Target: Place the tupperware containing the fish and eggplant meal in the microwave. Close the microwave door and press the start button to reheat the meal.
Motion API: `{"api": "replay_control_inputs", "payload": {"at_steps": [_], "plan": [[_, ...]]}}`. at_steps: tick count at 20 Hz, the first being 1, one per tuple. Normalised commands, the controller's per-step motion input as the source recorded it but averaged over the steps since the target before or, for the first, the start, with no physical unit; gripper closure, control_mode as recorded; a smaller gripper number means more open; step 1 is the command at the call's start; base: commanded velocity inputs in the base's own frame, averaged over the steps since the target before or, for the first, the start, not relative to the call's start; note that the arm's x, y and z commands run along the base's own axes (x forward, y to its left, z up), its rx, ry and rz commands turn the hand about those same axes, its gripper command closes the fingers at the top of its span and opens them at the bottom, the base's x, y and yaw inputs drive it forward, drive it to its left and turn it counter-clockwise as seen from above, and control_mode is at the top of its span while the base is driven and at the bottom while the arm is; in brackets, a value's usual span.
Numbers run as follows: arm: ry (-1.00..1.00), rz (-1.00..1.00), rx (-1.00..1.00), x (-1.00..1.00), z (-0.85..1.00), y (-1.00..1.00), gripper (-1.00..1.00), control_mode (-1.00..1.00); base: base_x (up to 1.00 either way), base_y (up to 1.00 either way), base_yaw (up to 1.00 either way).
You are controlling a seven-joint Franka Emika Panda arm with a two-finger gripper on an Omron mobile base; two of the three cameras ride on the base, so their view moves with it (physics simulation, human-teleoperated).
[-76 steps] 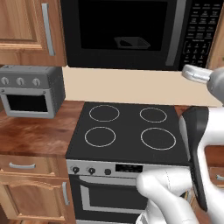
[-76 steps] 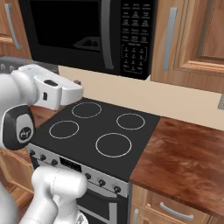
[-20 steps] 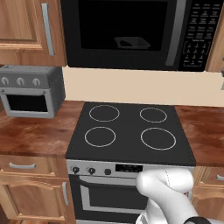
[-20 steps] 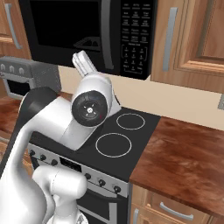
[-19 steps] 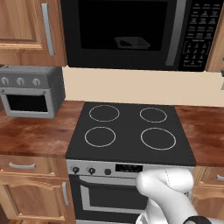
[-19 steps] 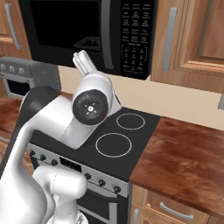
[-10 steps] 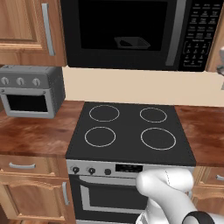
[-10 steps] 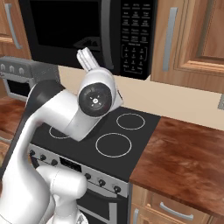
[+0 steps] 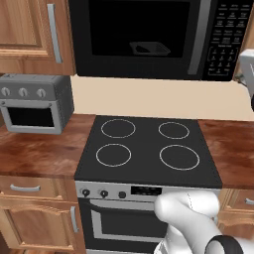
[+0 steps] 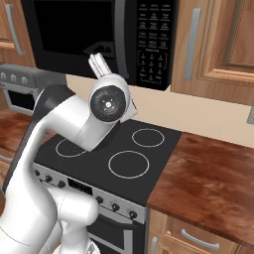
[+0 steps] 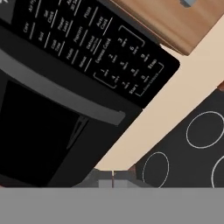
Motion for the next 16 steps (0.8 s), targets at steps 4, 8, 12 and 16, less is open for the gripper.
{"api": "replay_control_inputs", "payload": {"at_steps": [4, 8, 12, 16], "plan": [[0.02, 0.0, 0.07, 0.23, 0.0, 0.01, 1.0, -1.0, 0.0, 0.0, 0.0], [0.01, 0.0, 0.06, 0.21, -0.05, 0.0, 1.0, -1.0, 0.0, 0.0, 0.0], [0.0, 0.0, 0.04, 0.25, -0.17, 0.0, 1.0, -1.0, 0.0, 0.0, 0.0], [0.0, 0.0, 0.03, 0.28, -0.14, 0.0, 1.0, -1.0, 0.0, 0.0, 0.0]]}}
